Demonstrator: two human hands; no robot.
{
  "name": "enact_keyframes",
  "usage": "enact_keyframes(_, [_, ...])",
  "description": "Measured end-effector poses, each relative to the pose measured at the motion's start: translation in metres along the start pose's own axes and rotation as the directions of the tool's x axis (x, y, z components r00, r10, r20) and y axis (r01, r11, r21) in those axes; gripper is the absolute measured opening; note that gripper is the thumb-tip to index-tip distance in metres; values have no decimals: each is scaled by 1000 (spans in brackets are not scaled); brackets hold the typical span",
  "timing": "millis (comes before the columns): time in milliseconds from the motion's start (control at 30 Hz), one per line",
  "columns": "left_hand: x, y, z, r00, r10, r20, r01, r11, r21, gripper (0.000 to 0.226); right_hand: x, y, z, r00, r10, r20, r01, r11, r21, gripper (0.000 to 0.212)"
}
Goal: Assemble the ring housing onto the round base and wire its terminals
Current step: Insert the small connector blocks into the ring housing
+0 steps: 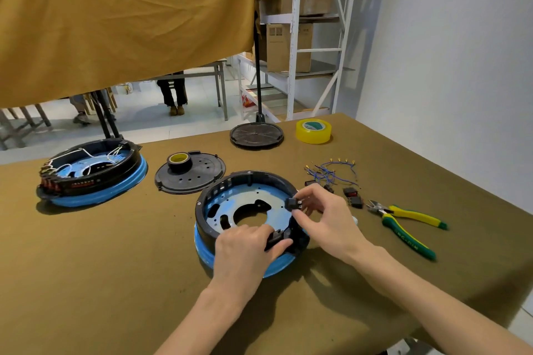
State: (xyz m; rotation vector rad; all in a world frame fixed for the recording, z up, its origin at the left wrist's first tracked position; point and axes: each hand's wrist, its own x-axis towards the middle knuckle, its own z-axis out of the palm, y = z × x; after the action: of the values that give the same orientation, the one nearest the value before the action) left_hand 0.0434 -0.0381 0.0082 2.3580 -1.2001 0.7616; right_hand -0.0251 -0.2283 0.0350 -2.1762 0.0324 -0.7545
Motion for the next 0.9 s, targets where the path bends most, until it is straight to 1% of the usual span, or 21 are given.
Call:
enact_keyframes(67, [7, 11, -1, 994, -71, 82, 67, 997, 48, 38, -1, -1, -1, 998, 16, -60, -14, 999, 35, 21])
enact_keyframes(100, [10, 12, -2, 986, -94, 135, 89, 995, 37, 39, -1, -1, -1, 995, 25, -100, -19, 998, 56, 22])
enact_keyframes(167, [13, 1, -6, 960, -121, 252, 158, 978, -134, 38, -2, -3, -3, 987, 25, -161, -12, 997, 82, 24])
enact_keyframes(200, [15, -8, -10, 933, -121, 338, 210, 948, -241, 40, -2, -2, -4, 986, 16, -163, -3, 997, 77, 24])
enact_keyframes(233, [17, -16, -15, 899, -111, 423, 265, 908, -324, 44, -3, -1, -5, 990, 7, -141, 2, 998, 65, 24])
enact_keyframes(267, [19, -21, -20, 868, -95, 487, 304, 877, -371, 47, -4, 0, -4, 994, -1, -108, 7, 999, 53, 24])
enact_keyframes(300, [22, -23, -23, 850, -85, 520, 329, 857, -397, 47, -6, 1, -3, 997, -12, -76, 15, 999, 42, 25])
enact_keyframes(367, [27, -23, -23, 844, -93, 528, 376, 805, -459, 45, -9, 4, 0, 998, -53, -23, 53, 999, 7, 26])
enact_keyframes(433, [35, -19, -23, 830, -131, 543, 445, 741, -502, 41, -12, 5, 2, 994, -108, 29, 109, 993, -43, 25])
enact_keyframes(467, [40, -17, -22, 814, -158, 558, 480, 725, -495, 41, -13, 6, 3, 990, -135, 49, 138, 988, -71, 25])
enact_keyframes(533, [51, -16, -21, 786, -199, 586, 517, 731, -445, 45, -14, 8, 4, 983, -171, 63, 177, 976, -125, 26])
enact_keyframes(600, [58, -16, -17, 757, -174, 629, 538, 713, -450, 37, -15, 8, 5, 985, -163, 56, 169, 978, -123, 27])
enact_keyframes(667, [62, -16, -14, 725, -145, 674, 584, 648, -489, 24, -17, 7, 5, 994, -97, 44, 99, 994, -45, 28])
enact_keyframes(733, [63, -17, -13, 704, -152, 694, 627, 593, -506, 19, -18, 6, 5, 999, 15, 35, -17, 996, 82, 29])
enact_keyframes(833, [64, -18, -10, 667, -167, 726, 671, 558, -488, 28, -17, 5, 4, 987, 161, 13, -158, 948, 276, 28])
enact_keyframes(900, [64, -18, -11, 648, -155, 745, 683, 551, -480, 32, -15, 3, 4, 982, 186, 7, -178, 924, 339, 29])
